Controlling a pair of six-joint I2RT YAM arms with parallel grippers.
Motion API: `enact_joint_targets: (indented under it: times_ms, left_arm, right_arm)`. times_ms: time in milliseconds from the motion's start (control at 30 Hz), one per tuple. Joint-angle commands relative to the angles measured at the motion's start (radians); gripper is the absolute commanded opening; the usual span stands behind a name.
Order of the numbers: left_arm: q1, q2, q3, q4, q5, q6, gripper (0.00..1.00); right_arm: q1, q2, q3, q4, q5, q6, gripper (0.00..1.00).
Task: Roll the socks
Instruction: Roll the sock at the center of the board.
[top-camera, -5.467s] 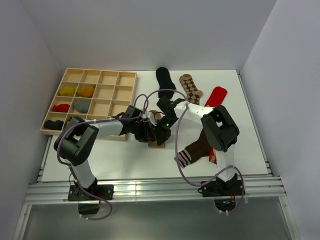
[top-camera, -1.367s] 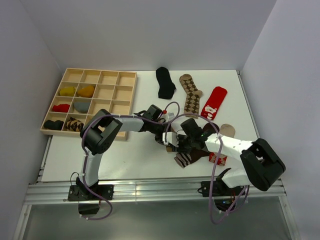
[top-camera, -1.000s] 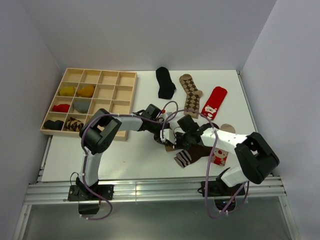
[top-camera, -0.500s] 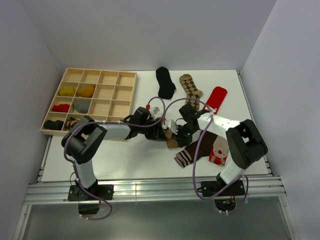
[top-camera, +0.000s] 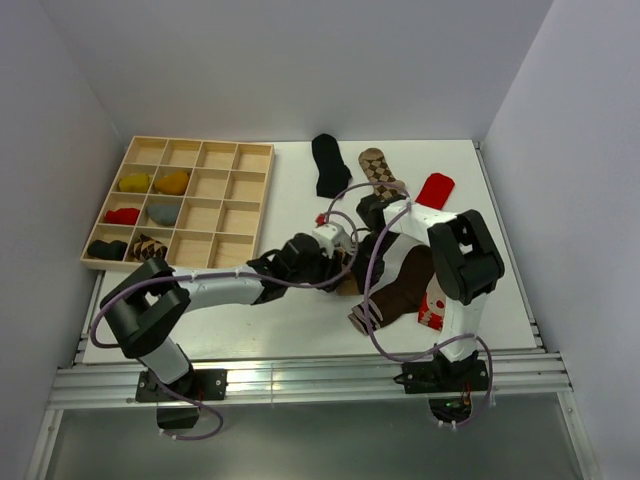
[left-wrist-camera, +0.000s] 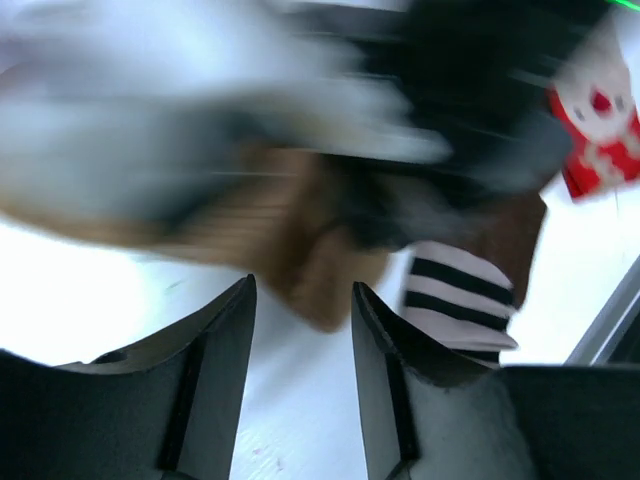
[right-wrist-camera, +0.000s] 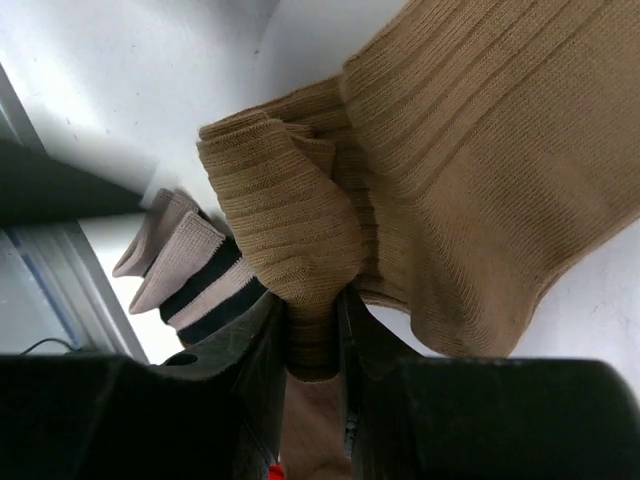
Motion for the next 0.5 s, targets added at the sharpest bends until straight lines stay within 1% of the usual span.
enact_joint_targets:
  times_ms: [0,100,167,300,467]
  left_arm:
    - [-0.076,0.005,0.053,-0.01,-0.137,0.19,0.49]
    - [-0.155,0.031,0.057,0.019,-0.196,0.252,0.5]
    - [-0.179,0.075,0.082,0.01,-0.248,0.289,0.51]
    - [-0.215,0.135,0.104,0.028,-0.254,0.327,0.52]
    - [-0.223,0.168,0.091,0.057,-0.243,0.329,0.53]
  right_arm:
    - [-0.005,0.051,0.056,-0.118,-0.01,-0.012,0.16]
    - [-0.005,0.085,0.091,-0.152,-0.019,-0.012,0.17]
    - [-0.003,0.105,0.11,-0.169,-0.023,-0.012,0.17]
    - [-0.006,0.134,0.139,-0.192,-0.027,-0.006,0.17]
    - [-0.011,0.154,0.165,-0.202,-0.026,0.006,0.17]
